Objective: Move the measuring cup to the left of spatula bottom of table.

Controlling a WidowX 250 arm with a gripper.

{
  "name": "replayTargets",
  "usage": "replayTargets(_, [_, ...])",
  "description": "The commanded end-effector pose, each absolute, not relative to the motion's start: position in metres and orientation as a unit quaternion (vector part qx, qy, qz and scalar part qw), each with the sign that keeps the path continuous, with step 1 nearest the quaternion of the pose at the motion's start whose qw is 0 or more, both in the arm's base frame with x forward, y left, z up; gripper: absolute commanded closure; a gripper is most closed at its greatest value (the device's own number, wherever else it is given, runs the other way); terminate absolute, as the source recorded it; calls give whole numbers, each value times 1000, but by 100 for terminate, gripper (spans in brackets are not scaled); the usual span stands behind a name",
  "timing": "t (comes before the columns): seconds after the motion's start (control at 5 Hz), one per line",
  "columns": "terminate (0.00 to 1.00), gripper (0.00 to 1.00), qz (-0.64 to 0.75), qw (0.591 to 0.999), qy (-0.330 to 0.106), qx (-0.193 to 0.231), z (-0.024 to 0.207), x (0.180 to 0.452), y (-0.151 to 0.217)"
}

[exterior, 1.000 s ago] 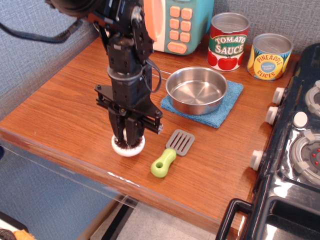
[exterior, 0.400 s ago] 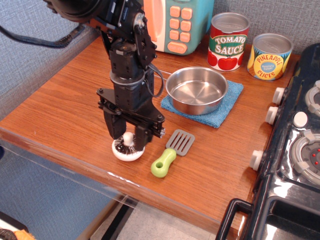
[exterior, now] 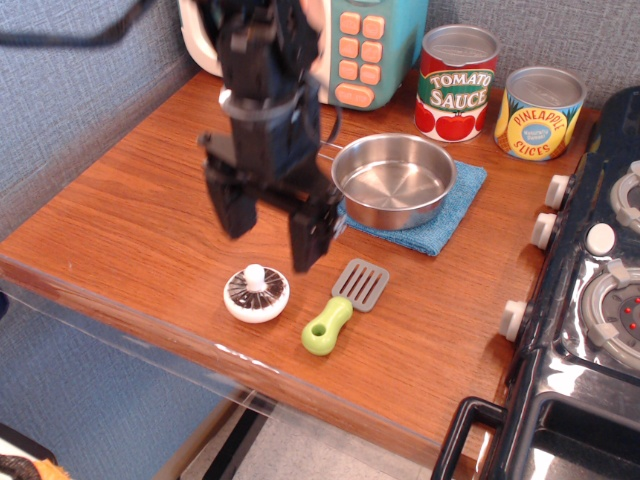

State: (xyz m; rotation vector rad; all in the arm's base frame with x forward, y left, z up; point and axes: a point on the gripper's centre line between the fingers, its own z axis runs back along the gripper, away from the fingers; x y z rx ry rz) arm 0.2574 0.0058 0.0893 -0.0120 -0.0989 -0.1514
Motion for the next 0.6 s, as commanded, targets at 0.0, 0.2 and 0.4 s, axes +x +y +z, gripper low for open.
replayTargets(0.0, [0,0,-92,996,-22,-3,102,267,-3])
replayTargets(0.2, [0,0,-92,996,-22,-3,102,267,-3])
replayTargets(0.4, [100,0,-92,996,-22,-3,102,267,-3])
